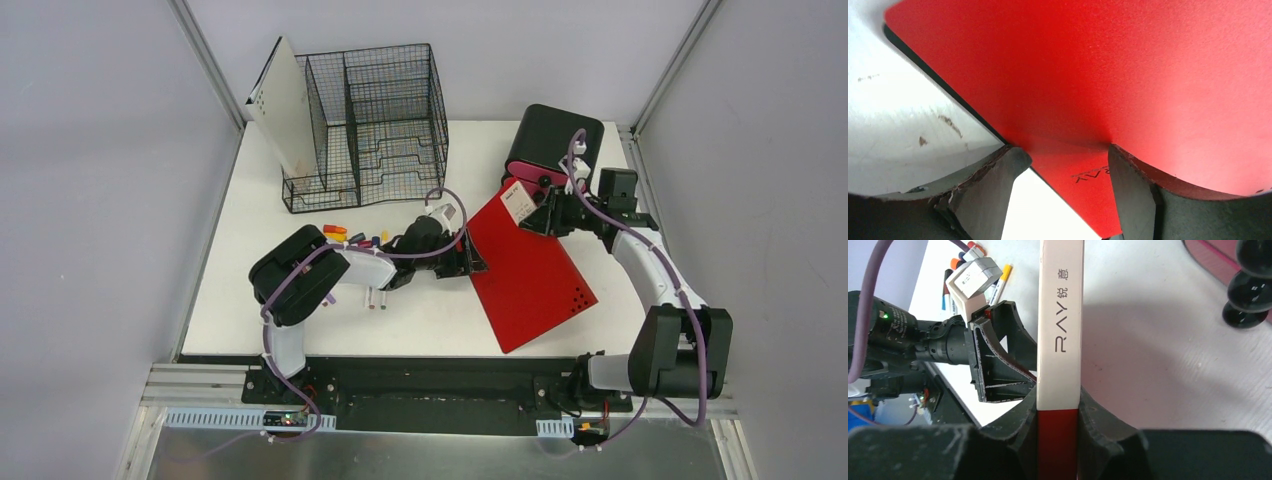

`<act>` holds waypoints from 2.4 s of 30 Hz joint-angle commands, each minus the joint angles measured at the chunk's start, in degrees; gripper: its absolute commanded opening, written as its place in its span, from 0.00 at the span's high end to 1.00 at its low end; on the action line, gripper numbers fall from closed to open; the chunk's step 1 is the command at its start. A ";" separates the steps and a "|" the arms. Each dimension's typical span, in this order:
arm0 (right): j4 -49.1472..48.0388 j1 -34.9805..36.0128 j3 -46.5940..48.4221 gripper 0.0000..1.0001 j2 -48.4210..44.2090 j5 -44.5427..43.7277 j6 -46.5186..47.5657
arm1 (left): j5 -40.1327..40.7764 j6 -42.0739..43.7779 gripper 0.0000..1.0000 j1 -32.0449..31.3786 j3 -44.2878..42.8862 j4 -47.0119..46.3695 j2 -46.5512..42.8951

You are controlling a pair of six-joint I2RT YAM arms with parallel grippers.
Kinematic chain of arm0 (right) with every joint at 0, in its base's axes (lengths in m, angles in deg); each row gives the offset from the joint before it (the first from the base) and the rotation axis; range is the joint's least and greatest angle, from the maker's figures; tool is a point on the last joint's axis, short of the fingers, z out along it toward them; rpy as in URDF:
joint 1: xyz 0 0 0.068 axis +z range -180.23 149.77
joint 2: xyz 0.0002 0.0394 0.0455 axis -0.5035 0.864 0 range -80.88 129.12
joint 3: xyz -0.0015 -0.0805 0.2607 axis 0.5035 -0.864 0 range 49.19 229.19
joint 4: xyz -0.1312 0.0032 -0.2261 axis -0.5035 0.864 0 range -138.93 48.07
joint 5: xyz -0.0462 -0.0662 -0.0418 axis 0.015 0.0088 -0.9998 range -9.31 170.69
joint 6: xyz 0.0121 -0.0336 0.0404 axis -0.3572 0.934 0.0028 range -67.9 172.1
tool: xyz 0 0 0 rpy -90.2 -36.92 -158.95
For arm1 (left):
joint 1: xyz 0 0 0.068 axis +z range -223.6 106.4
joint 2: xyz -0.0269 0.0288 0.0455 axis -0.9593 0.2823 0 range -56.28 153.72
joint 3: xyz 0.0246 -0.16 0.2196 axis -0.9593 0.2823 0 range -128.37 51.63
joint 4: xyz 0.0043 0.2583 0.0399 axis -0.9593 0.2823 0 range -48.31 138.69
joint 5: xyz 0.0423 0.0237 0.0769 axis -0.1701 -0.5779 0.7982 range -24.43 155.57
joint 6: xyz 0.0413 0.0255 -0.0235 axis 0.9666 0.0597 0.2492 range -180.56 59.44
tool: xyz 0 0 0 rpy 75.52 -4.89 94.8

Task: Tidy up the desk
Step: Pick up the folder from the center of the board.

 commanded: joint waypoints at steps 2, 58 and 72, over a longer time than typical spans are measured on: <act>6.36 -3.31 0.03 1.00 -1.90 13.98 0.72 | 2.57 5.77 0.29 0.80 6.09 -7.77 -4.95; -15.71 -2.16 5.90 1.00 -6.00 32.38 -22.93 | -13.78 3.09 0.96 6.84 22.14 -49.29 -29.18; -8.16 -4.17 2.45 0.21 -7.78 30.52 -10.33 | -28.98 1.65 1.00 17.80 19.07 -32.20 -38.96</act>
